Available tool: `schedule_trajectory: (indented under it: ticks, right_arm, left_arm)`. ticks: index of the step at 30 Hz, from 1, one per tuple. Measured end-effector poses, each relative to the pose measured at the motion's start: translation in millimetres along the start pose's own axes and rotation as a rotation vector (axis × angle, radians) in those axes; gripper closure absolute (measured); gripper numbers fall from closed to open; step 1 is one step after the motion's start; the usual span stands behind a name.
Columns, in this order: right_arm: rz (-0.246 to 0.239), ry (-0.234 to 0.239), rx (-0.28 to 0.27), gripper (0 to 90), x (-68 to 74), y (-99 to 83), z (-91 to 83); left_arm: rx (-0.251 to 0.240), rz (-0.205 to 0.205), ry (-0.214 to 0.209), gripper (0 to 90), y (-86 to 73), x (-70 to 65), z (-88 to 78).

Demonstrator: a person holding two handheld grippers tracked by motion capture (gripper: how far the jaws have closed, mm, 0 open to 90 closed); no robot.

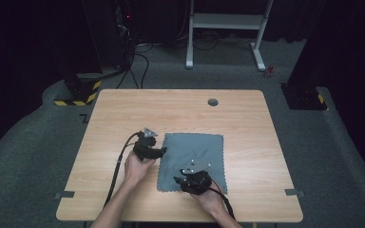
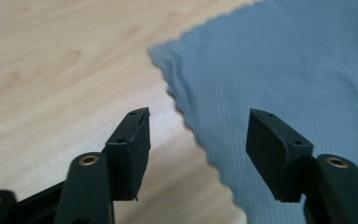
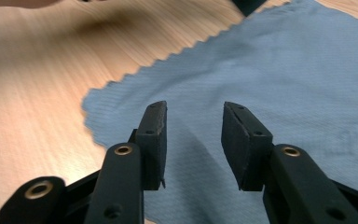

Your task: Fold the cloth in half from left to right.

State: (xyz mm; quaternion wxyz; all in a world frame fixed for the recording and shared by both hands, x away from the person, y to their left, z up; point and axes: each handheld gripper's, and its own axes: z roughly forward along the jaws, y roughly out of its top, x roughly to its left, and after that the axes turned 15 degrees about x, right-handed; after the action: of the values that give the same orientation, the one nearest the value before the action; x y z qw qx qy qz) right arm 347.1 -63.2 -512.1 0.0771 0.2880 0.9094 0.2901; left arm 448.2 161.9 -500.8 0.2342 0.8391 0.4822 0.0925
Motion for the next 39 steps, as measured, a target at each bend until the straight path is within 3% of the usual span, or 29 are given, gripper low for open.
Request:
schedule_trajectory:
  ticks: [6,9,12,17,20,23,27,33,39]
  right_arm:
    - [-0.039,0.022,0.001,66.5,10.5,5.9,2.1]
    - [-0.06,0.055,-0.011,68.6,19.2,10.1,4.6]
    - [-0.094,0.072,-0.003,70.0,29.6,14.6,9.7]
    - [-0.122,0.079,0.001,69.5,40.2,19.0,18.3]
    - [-0.131,0.088,0.008,66.0,45.6,19.0,21.7]
    - [-0.149,0.071,0.022,64.0,51.3,18.9,25.4]
    - [-0.163,0.052,0.029,65.0,54.9,19.0,27.5]
    - [-0.169,0.021,0.047,72.7,58.6,17.9,28.7]
    - [-0.186,-0.007,0.051,80.9,62.4,18.6,28.5]
  left_arm:
    - [0.023,0.002,0.018,42.4,11.8,3.4,6.6]
    - [0.008,-0.017,0.025,44.1,16.1,4.9,10.8]
    - [0.027,-0.031,0.023,44.1,20.9,8.2,17.0]
    - [0.012,-0.05,0.037,45.0,28.7,11.6,23.4]
    - [0.029,-0.057,0.046,45.0,32.8,13.4,28.2]
    - [0.032,-0.064,0.056,45.0,38.4,15.5,31.4]
    - [0.013,-0.102,0.06,46.8,40.0,21.3,34.7]
    - [0.032,-0.052,0.1,52.7,45.8,18.6,36.9]
    - [0.024,-0.037,0.086,61.8,48.4,16.7,38.6]
